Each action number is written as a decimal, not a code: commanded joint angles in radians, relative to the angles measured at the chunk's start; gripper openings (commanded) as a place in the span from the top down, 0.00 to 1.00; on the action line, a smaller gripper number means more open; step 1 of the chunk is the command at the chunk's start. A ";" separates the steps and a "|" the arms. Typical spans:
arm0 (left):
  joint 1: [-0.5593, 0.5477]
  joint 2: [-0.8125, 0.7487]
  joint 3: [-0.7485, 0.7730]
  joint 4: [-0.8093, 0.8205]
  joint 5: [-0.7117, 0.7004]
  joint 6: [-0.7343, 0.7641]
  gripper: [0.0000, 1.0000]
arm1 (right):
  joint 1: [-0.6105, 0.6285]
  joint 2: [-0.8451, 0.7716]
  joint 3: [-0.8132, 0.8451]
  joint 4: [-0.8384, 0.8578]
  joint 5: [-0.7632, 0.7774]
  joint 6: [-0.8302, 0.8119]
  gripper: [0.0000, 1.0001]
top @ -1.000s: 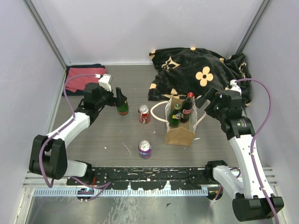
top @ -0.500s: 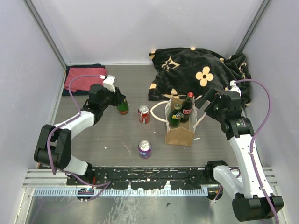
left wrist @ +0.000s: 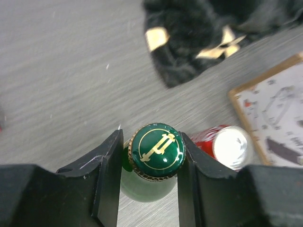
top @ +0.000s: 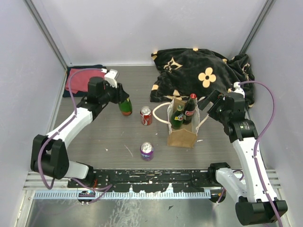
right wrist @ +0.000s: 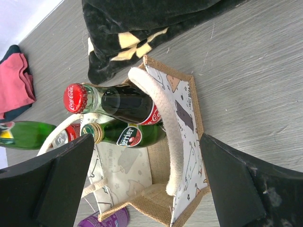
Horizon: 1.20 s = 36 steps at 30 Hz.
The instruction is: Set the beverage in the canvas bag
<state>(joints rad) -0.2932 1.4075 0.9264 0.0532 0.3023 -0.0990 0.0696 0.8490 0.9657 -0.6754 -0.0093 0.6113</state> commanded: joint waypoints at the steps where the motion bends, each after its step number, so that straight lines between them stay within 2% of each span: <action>1: -0.056 -0.123 0.226 -0.008 0.110 -0.017 1.00 | -0.002 -0.028 0.017 0.033 0.006 0.020 0.00; 6: -0.161 -0.122 0.402 -0.073 0.106 -0.027 1.00 | -0.003 -0.028 0.022 0.033 0.002 0.023 0.00; 13: -0.384 -0.072 0.583 -0.090 0.090 -0.072 1.00 | -0.003 -0.026 0.034 0.028 -0.004 0.021 0.00; 17: -0.477 -0.025 0.609 -0.073 0.097 -0.088 1.00 | -0.003 -0.025 0.033 0.027 -0.004 0.016 0.00; 26: -0.646 0.119 0.660 -0.040 0.073 -0.024 1.00 | -0.003 -0.034 0.025 0.027 -0.001 0.015 0.00; 36: -0.708 0.263 0.721 0.006 0.045 -0.005 1.00 | -0.002 -0.053 0.024 0.013 0.005 -0.013 0.00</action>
<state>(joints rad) -0.9916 1.6783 1.5627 -0.1280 0.3580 -0.1165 0.0696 0.8192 0.9661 -0.6819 -0.0101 0.6262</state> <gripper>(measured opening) 0.471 0.999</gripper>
